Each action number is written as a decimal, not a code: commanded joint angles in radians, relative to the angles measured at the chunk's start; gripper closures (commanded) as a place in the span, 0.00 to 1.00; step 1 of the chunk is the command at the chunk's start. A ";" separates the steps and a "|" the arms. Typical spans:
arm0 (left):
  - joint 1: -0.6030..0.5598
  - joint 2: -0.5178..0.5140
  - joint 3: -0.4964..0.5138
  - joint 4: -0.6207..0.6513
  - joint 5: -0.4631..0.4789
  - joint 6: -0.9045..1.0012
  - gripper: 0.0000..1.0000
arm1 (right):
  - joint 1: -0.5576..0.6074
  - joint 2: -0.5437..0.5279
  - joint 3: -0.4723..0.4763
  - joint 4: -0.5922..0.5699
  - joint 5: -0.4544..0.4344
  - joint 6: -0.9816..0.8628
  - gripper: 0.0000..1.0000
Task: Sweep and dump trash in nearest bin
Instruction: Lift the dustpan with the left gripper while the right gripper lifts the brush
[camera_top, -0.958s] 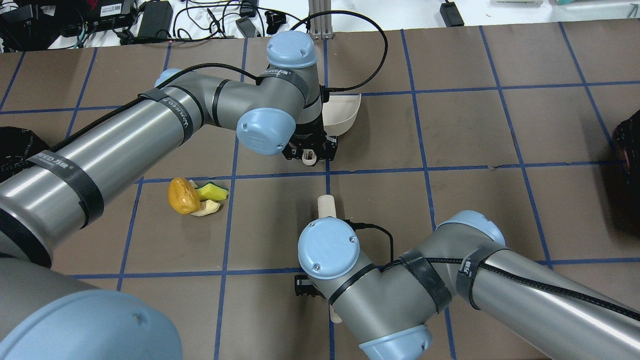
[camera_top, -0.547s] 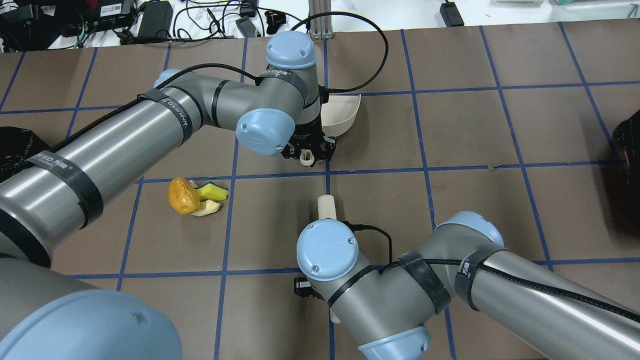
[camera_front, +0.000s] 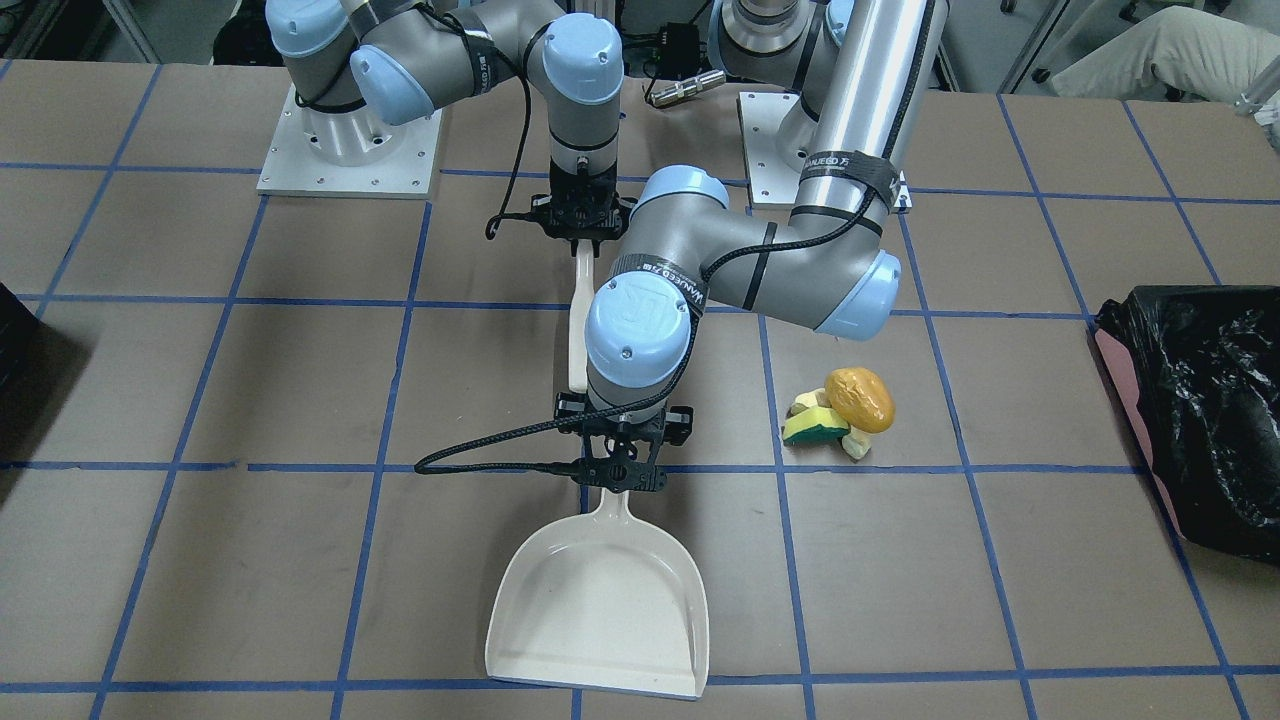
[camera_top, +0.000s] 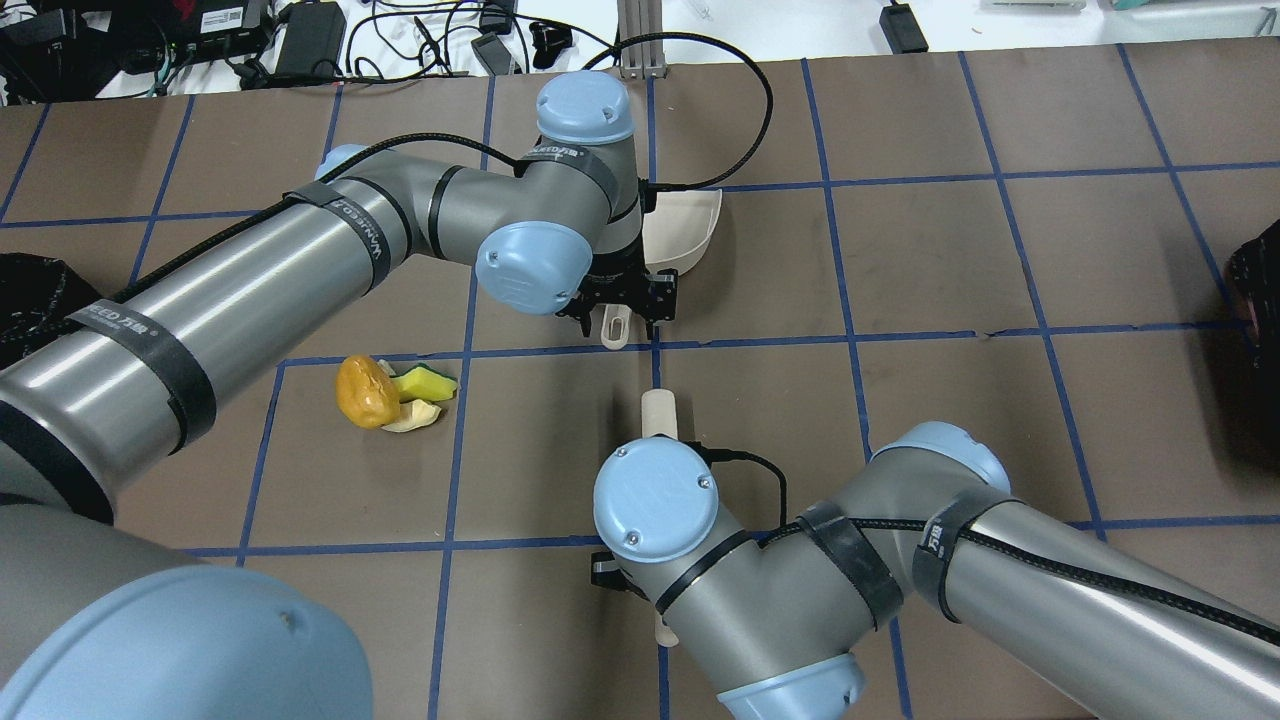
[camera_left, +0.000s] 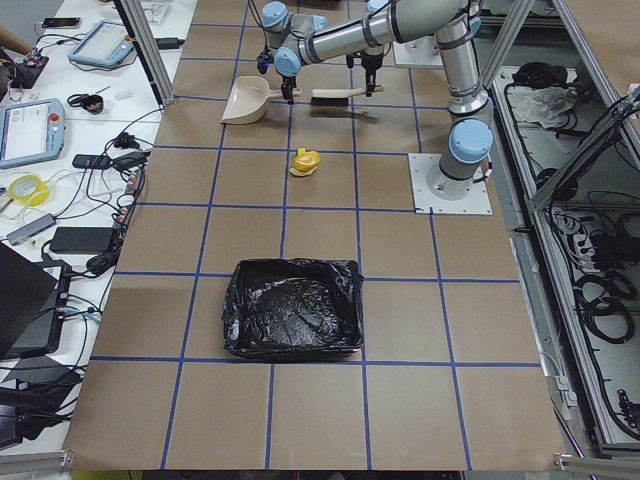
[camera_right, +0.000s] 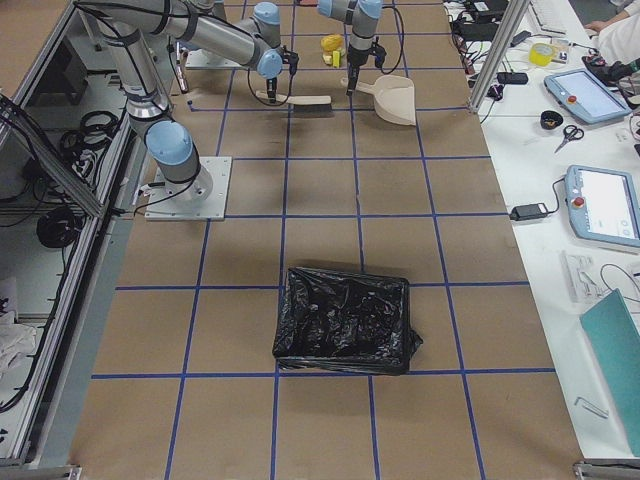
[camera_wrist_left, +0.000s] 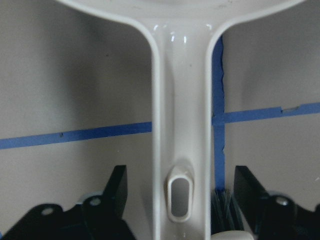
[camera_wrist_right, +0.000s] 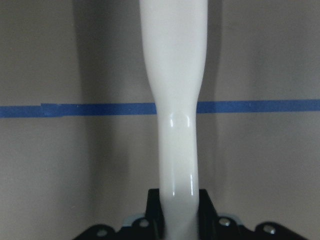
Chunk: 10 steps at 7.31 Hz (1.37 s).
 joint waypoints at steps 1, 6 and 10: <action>0.000 0.012 0.000 -0.002 0.005 0.002 0.51 | 0.000 -0.002 -0.001 -0.001 0.003 0.019 1.00; 0.000 0.020 0.000 -0.002 0.003 0.006 1.00 | -0.002 -0.009 -0.029 -0.004 -0.013 0.022 1.00; 0.069 0.082 0.005 -0.032 0.005 0.208 1.00 | -0.002 -0.020 -0.082 0.031 -0.011 0.052 1.00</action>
